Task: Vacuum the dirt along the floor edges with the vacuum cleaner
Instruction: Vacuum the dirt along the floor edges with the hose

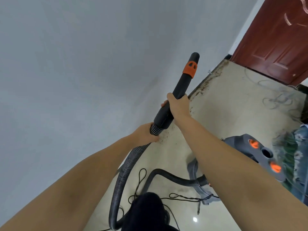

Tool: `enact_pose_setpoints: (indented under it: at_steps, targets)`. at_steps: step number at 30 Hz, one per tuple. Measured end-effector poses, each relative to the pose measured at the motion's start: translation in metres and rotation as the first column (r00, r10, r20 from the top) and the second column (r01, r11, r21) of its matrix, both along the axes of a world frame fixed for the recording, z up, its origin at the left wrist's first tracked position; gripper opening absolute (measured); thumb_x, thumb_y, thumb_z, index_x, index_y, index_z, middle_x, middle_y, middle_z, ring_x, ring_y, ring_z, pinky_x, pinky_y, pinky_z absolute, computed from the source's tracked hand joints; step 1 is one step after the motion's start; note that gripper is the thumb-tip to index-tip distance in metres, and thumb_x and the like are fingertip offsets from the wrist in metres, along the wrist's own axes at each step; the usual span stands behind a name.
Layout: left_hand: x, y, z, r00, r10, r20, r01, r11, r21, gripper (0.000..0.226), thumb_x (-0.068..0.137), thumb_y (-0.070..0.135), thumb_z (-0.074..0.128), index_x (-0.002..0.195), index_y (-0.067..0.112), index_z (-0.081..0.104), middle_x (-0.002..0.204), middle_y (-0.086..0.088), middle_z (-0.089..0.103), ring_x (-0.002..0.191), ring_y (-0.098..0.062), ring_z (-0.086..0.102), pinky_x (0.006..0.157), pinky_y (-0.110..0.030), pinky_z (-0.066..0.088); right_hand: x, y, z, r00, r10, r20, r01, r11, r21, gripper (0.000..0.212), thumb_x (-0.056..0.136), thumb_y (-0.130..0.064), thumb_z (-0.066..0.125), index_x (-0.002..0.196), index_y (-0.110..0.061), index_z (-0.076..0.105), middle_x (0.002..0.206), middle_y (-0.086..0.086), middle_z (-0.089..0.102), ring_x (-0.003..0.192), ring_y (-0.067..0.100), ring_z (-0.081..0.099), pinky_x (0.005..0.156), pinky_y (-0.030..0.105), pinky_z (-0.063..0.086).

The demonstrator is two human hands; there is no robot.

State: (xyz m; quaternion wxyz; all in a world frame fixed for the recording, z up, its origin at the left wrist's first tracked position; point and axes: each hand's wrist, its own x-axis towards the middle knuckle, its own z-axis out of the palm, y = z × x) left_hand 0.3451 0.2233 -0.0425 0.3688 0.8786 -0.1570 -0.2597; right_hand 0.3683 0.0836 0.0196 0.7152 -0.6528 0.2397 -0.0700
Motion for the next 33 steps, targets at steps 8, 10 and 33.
enact_pose_setpoints:
  at_steps: [8,10,33]
  targets:
    - [0.049,-0.039,0.008,0.999,0.008,-0.037,-0.008,1.000,0.003,0.020,0.078,0.014,0.064,0.073,0.022,0.047,0.077,-0.003,0.059,0.072,-0.019,0.058,0.077,-0.038,0.053,0.050,-0.041,0.001,1.000,0.004,-0.029,-0.003,0.999,0.032,0.022,0.085,-0.017,0.057,0.102,-0.015,0.042,0.064,0.007,0.066,0.049,0.012,0.063,0.055,0.026,0.051]
    - [0.066,-0.052,0.014,0.999,-0.018,-0.036,0.018,1.000,0.001,0.020,0.079,0.014,0.064,0.073,0.022,0.047,0.075,-0.003,0.058,0.072,-0.019,0.058,0.075,-0.037,0.053,0.067,-0.054,0.005,1.000,-0.009,-0.022,0.010,0.999,0.049,0.024,0.086,-0.016,0.057,0.105,-0.014,0.042,0.068,0.008,0.065,0.049,0.012,0.063,0.053,0.025,0.050]
    - [0.357,-0.206,-0.017,0.931,-0.078,-0.357,0.053,0.995,-0.080,0.017,0.079,0.011,0.064,0.071,0.019,0.052,0.066,0.002,0.059,0.054,-0.008,0.056,0.048,-0.014,0.045,0.361,-0.217,-0.041,0.940,-0.188,-0.283,0.229,0.966,0.119,0.013,0.082,-0.010,0.059,0.092,-0.006,0.051,0.060,0.006,0.060,0.047,0.017,0.064,0.046,0.025,0.050]
